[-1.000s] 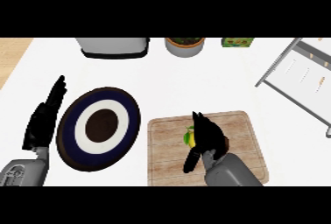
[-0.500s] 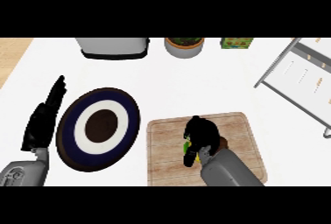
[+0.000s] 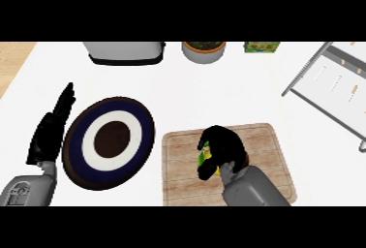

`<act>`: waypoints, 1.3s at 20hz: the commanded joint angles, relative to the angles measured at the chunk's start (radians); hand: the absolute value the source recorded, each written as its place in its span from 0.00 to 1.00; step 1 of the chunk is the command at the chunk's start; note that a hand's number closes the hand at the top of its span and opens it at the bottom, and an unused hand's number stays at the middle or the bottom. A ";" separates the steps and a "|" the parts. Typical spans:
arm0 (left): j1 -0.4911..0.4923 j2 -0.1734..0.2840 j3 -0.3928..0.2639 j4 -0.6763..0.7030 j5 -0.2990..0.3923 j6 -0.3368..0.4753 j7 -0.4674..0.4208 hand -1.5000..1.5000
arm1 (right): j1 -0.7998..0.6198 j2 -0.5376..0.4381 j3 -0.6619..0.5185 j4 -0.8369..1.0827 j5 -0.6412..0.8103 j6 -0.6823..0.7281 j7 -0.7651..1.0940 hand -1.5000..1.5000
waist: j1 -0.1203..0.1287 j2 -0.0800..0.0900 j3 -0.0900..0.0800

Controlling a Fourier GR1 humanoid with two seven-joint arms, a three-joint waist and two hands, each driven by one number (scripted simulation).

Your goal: Pick the lemon from the cutting board and place it in the tiered basket

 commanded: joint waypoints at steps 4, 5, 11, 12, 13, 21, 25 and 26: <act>-0.027 -0.011 -0.011 -0.010 0.003 -0.009 -0.006 0.50 | -0.269 -0.019 -0.307 0.204 0.121 -0.249 0.144 1.00 | 0.039 0.022 0.002; -0.030 0.002 -0.009 -0.021 0.007 -0.020 0.007 0.50 | -0.294 -0.049 -0.353 0.217 0.145 -0.285 0.174 1.00 | 0.047 0.025 0.002; -0.040 -0.022 -0.029 0.007 -0.010 -0.008 -0.010 0.50 | -0.490 -0.104 -0.436 0.306 0.369 -0.557 0.189 1.00 | 0.060 0.027 0.000; -0.068 -0.002 -0.027 -0.024 -0.008 -0.023 0.032 0.50 | -0.546 -0.127 -0.447 0.338 0.401 -0.542 0.204 1.00 | 0.063 0.020 0.001; -0.042 -0.015 -0.035 -0.012 -0.016 -0.014 0.012 0.50 | -0.561 -0.156 -0.462 0.365 0.441 -0.580 0.193 1.00 | 0.066 0.023 0.000; 0.013 0.019 0.003 -0.077 0.028 -0.055 0.031 0.50 | -0.770 -0.218 -0.520 0.535 0.654 -0.571 0.244 1.00 | 0.044 0.005 0.001; -0.013 0.008 0.015 0.000 0.012 -0.035 -0.017 0.50 | -0.902 -0.253 -0.566 0.677 0.684 -0.483 0.236 1.00 | 0.035 0.011 0.000; -0.012 0.010 0.012 -0.021 0.005 -0.033 0.007 0.50 | -0.897 -0.288 -0.591 0.688 0.654 -0.456 0.188 1.00 | 0.028 0.009 0.001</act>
